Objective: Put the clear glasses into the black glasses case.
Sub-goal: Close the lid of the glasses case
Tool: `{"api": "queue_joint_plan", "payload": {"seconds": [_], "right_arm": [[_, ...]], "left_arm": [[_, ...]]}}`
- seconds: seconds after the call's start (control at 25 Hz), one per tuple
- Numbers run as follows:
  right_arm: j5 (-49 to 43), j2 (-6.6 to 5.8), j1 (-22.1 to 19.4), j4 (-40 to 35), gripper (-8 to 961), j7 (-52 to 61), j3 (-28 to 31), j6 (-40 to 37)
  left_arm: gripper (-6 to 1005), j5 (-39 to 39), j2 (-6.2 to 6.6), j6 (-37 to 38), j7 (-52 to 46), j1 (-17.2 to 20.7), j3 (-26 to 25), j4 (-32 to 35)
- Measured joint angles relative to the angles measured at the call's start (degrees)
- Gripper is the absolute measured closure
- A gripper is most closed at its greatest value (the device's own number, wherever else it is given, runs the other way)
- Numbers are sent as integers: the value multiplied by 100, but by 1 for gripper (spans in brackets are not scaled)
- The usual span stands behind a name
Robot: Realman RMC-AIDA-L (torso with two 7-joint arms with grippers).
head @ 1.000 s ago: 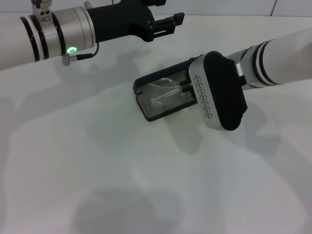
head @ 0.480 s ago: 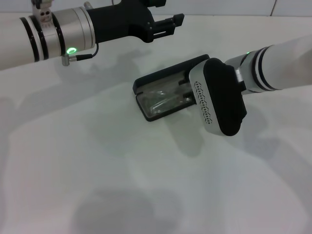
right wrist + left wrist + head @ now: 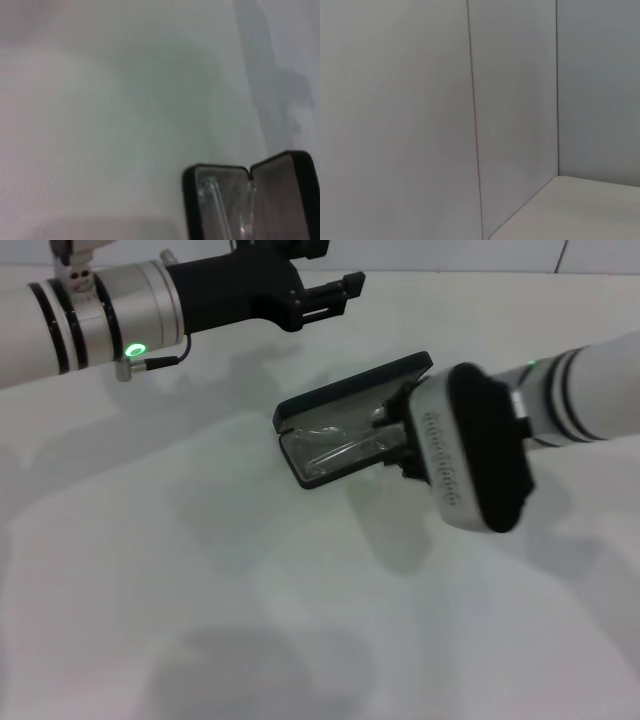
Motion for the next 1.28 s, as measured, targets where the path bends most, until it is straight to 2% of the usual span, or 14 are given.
{"api": "queue_joint_plan", "payload": {"seconds": [0.2,0.28,0.44,0.64,0.84,1.0,1.08,1.2,1.28], "right_arm": [[1067,-13,-636,-683,562,-597,957,-1313],[1759,-18,-865,-730,555,-948,1602,-1972],[2935,-28,-1267,-400,541,-1441,2674,-2911],[4208,-28,-1948,495,523,-1962,3750,-3147],[5436,-54,-1985,2137,505,-2363,5078,-3921],[5681,-157,-1848,3130,492,-2619,6119,-4524],[5653,-197,-1832,3256,485,-2671,6246,-4515],[5653,-150,-1827,3285,474,-2922,6206,-4357],[5654,-107,-1817,3290,388,-3106,6194,-4314]], "left_arm": [[360,0,-8,39,0,83,0,109],[360,0,-15,46,-1,109,0,139],[360,-11,-24,48,-11,130,1,135],[360,-28,-38,39,-46,193,17,94],[360,-24,-42,-10,-51,215,24,3],[360,-17,-53,-417,-62,-181,102,-430],[360,-16,-53,-806,-164,-343,237,-617],[360,-13,-54,-1493,-434,-510,608,-778],[360,-8,-54,-1925,-572,-564,955,-818]]}}
